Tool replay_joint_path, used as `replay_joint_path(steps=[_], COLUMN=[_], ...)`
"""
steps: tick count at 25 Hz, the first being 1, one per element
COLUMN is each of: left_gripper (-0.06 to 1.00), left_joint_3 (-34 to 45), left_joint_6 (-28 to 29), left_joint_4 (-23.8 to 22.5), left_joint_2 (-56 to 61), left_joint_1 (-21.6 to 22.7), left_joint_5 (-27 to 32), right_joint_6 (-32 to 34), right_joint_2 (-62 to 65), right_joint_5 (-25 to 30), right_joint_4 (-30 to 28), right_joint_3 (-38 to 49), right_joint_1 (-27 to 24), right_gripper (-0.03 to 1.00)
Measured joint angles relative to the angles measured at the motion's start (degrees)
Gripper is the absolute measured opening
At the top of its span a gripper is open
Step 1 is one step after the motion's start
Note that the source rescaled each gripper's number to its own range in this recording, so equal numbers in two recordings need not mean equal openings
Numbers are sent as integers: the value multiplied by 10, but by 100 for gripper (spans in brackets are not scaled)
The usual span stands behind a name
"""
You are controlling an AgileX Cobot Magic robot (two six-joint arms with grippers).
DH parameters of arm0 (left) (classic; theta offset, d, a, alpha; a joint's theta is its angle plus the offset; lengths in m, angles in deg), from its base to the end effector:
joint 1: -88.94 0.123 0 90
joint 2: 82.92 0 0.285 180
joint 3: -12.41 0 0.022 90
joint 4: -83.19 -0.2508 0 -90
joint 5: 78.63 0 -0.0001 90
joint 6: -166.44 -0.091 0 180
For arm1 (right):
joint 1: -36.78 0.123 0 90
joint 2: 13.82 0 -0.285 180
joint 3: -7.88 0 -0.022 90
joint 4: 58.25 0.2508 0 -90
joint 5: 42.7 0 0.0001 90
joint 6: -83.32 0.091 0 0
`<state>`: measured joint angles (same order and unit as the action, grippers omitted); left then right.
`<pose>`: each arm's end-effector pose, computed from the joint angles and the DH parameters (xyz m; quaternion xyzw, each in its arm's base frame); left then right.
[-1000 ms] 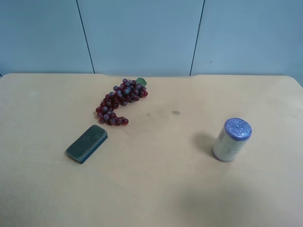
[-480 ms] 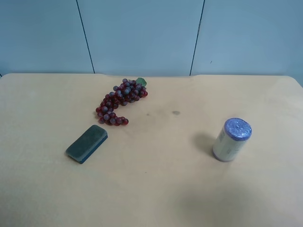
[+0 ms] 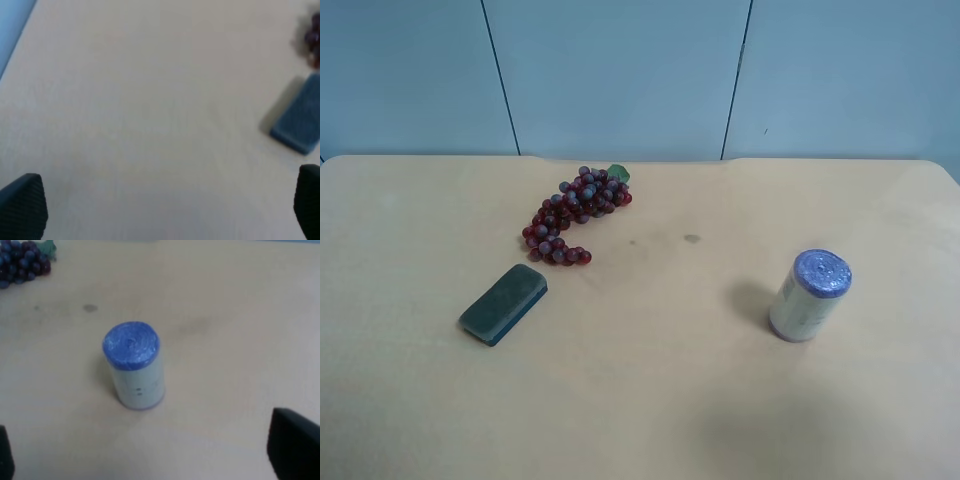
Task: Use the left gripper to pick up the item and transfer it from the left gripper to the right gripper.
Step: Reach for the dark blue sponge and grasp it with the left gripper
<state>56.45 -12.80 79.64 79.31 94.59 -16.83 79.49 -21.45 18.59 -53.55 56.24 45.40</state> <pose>0.0144 0.0064 0.2975 -0.0492 0.8795 0.0511 0.4705 -0.0071 0.0055 0.2778 -0.0944 0.8480 0.0627 0.5178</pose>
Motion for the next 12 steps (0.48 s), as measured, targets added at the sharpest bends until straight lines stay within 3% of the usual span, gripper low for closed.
replay_joint_path(steps=[6, 12], left_gripper=[100, 100], left_joint_3=[-89, -108], left_joint_6=[-82, -96], left_joint_4=[27, 22], left_joint_2=[-206, -367], left_joint_1=[-3, -61], left_joint_5=[10, -26], right_joint_6=[0, 0], right_joint_2=[0, 0], right_joint_5=[0, 0], right_joint_4=[0, 0], right_joint_3=[0, 0], right_joint_1=[0, 0], right_gripper=[100, 100])
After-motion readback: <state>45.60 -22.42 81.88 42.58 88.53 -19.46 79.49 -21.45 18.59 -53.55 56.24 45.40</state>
